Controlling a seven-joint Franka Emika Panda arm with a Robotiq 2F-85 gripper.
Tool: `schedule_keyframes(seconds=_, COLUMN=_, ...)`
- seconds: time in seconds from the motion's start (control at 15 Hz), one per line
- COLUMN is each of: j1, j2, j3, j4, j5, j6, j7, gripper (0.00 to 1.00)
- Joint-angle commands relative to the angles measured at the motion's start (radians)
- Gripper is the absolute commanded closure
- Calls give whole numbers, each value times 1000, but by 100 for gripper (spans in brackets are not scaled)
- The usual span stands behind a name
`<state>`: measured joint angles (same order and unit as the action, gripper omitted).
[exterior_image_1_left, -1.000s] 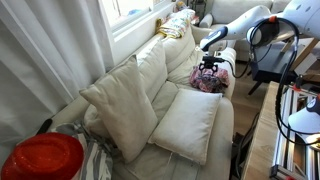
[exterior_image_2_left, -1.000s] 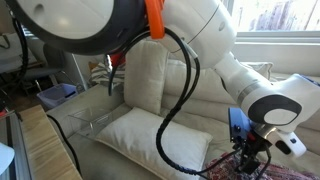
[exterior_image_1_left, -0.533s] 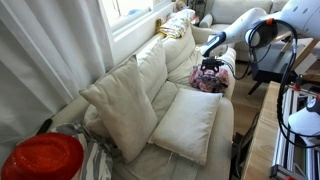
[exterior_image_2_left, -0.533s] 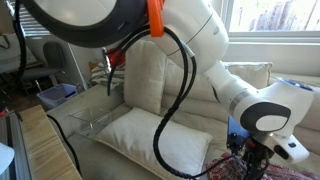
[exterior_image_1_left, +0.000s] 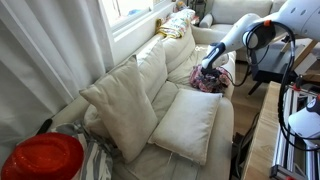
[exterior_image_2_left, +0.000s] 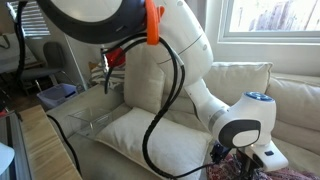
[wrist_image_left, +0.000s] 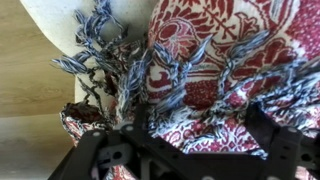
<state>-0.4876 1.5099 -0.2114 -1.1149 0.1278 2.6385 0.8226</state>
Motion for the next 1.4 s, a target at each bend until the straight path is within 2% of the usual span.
schedule_keyframes(seconds=0.0, j1=-1, j2=-1, j3=-7, j4=-48, j5=-98, j6=128, j7=139, gripper=0)
schedule_keyframes(seconds=0.27, j1=2, j2=-1, j3=-14, j4=-83, j5=-201, j6=166, j7=267, gripper=0)
schedule_keyframes(seconds=0.33, j1=6, j2=-1, j3=-20, j4=-89, j5=-227, j6=161, j7=302, gripper=11)
schedule_keyframes(seconds=0.4, j1=2, j2=-2, j3=-16, j4=-90, j5=-252, j6=146, j7=325, gripper=28)
schedule_keyframes(seconds=1.0, j1=-36, j2=-3, j3=30, j4=-97, j5=-423, j6=99, j7=472, gripper=97)
schedule_keyframes(seconds=1.13, j1=-53, j2=-4, j3=51, j4=-91, j5=-438, j6=82, j7=481, gripper=100)
schedule_keyframes(seconds=1.33, j1=-75, j2=-8, j3=66, j4=-77, j5=-449, j6=86, j7=485, gripper=98)
